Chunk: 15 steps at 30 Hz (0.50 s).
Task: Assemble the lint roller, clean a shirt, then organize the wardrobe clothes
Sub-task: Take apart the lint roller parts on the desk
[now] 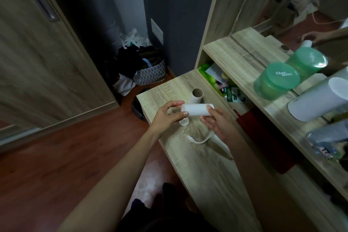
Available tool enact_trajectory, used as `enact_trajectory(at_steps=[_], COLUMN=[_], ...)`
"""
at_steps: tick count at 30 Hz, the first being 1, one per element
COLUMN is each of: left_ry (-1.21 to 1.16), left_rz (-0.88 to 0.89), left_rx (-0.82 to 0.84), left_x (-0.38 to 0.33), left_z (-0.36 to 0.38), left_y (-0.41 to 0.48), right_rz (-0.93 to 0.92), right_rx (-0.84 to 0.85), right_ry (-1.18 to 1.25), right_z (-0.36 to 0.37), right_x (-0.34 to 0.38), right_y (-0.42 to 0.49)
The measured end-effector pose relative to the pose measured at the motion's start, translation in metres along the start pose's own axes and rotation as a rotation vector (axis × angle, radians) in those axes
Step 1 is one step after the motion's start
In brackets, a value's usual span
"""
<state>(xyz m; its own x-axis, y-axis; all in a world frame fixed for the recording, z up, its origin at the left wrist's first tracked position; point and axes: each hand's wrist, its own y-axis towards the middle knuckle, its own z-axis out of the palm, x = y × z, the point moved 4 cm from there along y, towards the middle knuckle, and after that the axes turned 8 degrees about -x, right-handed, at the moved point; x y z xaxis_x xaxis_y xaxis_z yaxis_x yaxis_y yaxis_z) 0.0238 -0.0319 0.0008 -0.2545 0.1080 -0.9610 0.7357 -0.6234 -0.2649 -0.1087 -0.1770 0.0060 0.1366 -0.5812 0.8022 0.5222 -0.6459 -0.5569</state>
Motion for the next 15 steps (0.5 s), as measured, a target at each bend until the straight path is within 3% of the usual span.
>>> enact_trajectory(at_steps=[9,15], left_ry=[0.046,0.037], left_rz=[-0.027,-0.038], left_rx=[0.157,0.174], left_x=[-0.001,0.000], left_z=[-0.001,-0.001], left_y=[-0.001,-0.001], right_rz=[0.053,0.064], right_rx=[0.030,0.026], right_ry=[0.029,0.042], right_z=[-0.003,-0.003], right_x=[-0.012,-0.012], right_y=[-0.002,-0.002])
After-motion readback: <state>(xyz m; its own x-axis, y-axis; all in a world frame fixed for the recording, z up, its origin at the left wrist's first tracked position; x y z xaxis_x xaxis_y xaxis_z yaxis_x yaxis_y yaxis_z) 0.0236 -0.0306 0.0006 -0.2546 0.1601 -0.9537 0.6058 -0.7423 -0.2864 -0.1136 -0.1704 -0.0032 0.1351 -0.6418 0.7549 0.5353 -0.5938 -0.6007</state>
